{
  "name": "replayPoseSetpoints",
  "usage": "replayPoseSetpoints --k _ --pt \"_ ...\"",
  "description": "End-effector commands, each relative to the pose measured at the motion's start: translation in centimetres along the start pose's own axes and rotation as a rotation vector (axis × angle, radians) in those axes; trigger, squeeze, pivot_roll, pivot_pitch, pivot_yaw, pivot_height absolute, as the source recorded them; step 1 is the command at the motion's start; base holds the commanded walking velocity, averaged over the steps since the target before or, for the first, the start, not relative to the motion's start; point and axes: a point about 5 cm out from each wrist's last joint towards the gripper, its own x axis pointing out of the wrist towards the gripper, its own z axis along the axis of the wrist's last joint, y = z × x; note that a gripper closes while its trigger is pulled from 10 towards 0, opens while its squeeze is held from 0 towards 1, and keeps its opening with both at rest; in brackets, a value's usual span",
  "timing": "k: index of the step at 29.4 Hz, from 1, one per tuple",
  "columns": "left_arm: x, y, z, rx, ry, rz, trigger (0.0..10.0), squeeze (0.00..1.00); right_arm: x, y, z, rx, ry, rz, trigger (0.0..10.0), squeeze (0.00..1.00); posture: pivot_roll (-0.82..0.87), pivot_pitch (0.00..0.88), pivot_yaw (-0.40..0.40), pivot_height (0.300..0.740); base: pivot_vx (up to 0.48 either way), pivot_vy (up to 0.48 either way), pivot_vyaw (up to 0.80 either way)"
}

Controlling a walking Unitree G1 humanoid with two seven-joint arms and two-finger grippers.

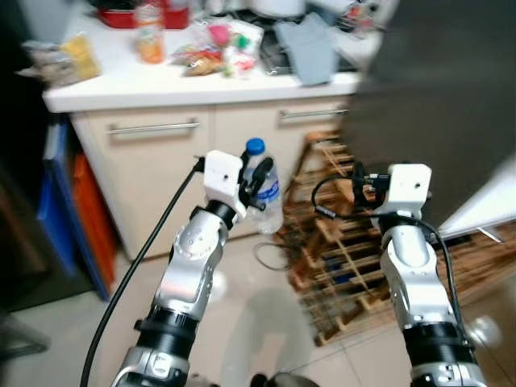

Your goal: Restocking fridge

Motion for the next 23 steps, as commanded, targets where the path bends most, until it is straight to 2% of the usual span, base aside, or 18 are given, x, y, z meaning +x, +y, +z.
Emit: replayPoseSetpoints --k 1,2,3,5,13,17,23 --pt "0.2 0.0 0.7 -0.001 -0.033 -0.002 10.0 0.00 -0.1 -0.4 -0.1 -0.012 0.001 -0.011 10.0 0.00 -0.02 0.000 -0.079 0.740 0.000 0.000 -0.75" --pt "0.2 0.0 0.7 -0.001 -0.033 -0.002 10.0 0.00 -0.1 -0.4 -0.1 -0.012 0.001 -0.011 10.0 0.00 -0.02 0.000 -0.079 0.740 0.000 0.000 -0.75" --pt "0.3 0.1 0.8 -0.078 -0.025 0.004 10.0 0.00 -0.1 -0.4 -0.3 -0.016 0.004 -0.011 10.0 0.00 -0.02 0.000 -0.078 0.740 0.000 0.000 -0.74" --pt "0.5 0.2 1.1 -0.114 -0.031 0.002 10.0 0.00 -0.1 -0.4 -0.5 -0.022 0.005 -0.009 10.0 0.00 -0.01 0.000 -0.069 0.740 0.000 0.000 -0.74" --pt "0.9 0.0 1.3 -0.098 -0.036 -0.025 10.0 0.00 -0.2 -0.4 -0.4 -0.011 -0.008 -0.029 10.0 0.00 -0.06 0.000 -0.040 0.740 0.000 0.000 -0.74" --pt "1.1 -1.0 1.4 -0.092 -0.044 -0.064 10.0 0.00 -1.0 -1.5 -0.7 0.011 0.002 -0.065 10.0 0.00 -0.08 0.000 -0.055 0.740 0.000 0.000 -0.74" --pt "1.4 -1.5 1.5 -0.083 -0.060 -0.083 10.0 0.00 -1.4 -2.3 -1.3 0.033 0.034 -0.085 10.0 0.00 -0.10 0.000 -0.051 0.740 0.000 0.000 -0.72"
